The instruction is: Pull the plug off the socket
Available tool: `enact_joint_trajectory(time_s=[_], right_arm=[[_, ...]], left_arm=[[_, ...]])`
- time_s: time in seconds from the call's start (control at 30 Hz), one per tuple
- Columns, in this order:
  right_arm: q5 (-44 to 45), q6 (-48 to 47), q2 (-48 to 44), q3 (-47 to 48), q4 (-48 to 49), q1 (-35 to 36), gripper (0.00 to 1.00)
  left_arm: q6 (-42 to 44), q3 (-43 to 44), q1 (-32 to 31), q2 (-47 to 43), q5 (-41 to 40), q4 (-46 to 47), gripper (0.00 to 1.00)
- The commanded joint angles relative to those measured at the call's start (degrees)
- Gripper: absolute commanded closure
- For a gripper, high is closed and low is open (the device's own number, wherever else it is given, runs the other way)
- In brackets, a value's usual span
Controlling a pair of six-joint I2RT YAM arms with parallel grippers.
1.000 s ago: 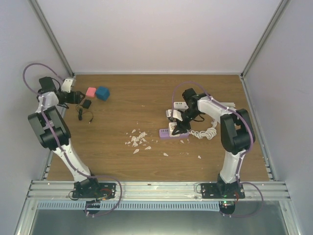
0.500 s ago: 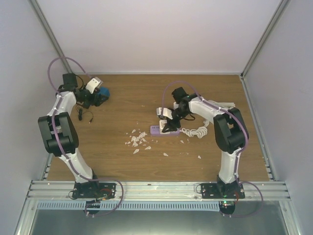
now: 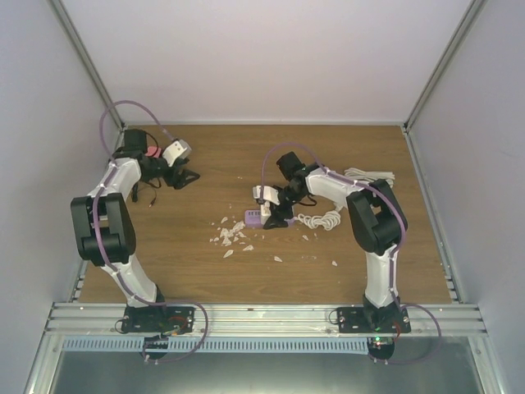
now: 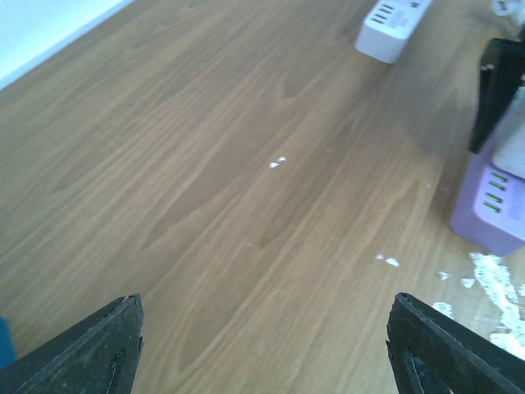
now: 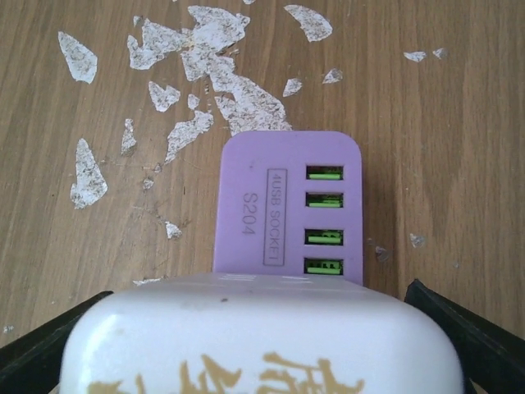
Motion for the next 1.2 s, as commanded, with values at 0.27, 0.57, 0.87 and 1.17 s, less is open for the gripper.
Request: enact_joint_trajectory(time_s=[0.27, 0.57, 0.87, 1.17], right_arm=[[-4.4, -2.9, -5.43, 1.81, -4.31, -5.93, 0.05], [-4.31, -11.27, -8.61, -1.66, -11.48, -12.7, 0.08], [-6.18, -7.18, -8.76, -5.3, -6.37, -11.84, 0.15], [-4.67, -5.48, -7.6, -5.98, -2.41, -9.7, 0.32]], left_arm=[[2.28, -8.94, -9.95, -5.99, 5.2, 3.42, 0.17], [0.17, -10.22, -21.85, -3.08, 9.45, 8.21, 0.19], [-1.28, -10.05, -29.9, -0.15, 3.72, 13.92, 0.18], [0.47, -8.47, -34.32, 3.96, 0.49, 16.96, 0.18]])
